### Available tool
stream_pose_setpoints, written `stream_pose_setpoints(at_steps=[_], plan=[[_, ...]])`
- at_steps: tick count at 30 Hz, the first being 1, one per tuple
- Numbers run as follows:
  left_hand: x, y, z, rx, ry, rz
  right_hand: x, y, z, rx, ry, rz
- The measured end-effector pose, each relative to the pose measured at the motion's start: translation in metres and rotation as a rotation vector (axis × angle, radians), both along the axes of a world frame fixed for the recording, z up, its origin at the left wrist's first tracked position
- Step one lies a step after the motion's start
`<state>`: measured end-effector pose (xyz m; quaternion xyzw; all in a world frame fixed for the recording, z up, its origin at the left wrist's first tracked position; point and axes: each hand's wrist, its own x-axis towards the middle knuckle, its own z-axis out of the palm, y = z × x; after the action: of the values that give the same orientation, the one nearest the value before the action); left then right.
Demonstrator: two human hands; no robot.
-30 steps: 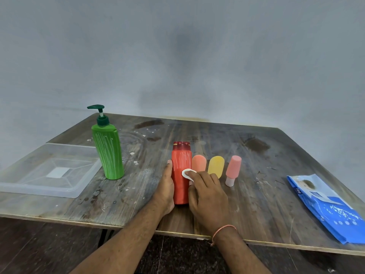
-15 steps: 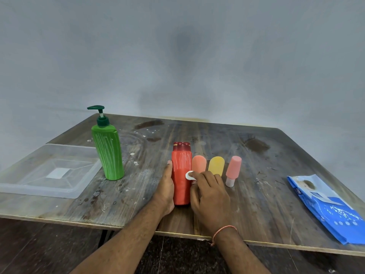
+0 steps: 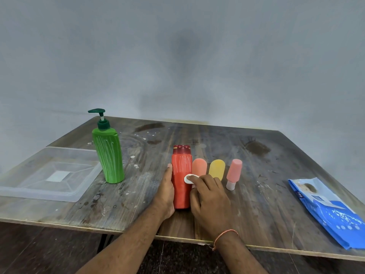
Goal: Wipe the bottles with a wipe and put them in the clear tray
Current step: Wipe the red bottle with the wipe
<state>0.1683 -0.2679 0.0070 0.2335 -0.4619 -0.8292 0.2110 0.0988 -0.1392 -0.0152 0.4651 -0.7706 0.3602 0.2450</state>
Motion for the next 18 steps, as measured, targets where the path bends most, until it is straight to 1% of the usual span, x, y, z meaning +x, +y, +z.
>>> stream_pose_setpoints(at_steps=[4,9,18], plan=[[-0.0014,-0.0019,-0.0032,-0.023,-0.008,-0.004,-0.0032,-0.0008,-0.0027,-0.024,-0.019,-0.052],[-0.0002,0.0002,-0.0019,-0.019,0.012,-0.017,-0.0023,-0.0013,-0.0023,-0.001,-0.005,-0.016],[-0.0005,-0.0011,-0.0032,-0.02,-0.002,-0.012,-0.003,-0.0004,-0.0034,-0.001,0.007,-0.035]])
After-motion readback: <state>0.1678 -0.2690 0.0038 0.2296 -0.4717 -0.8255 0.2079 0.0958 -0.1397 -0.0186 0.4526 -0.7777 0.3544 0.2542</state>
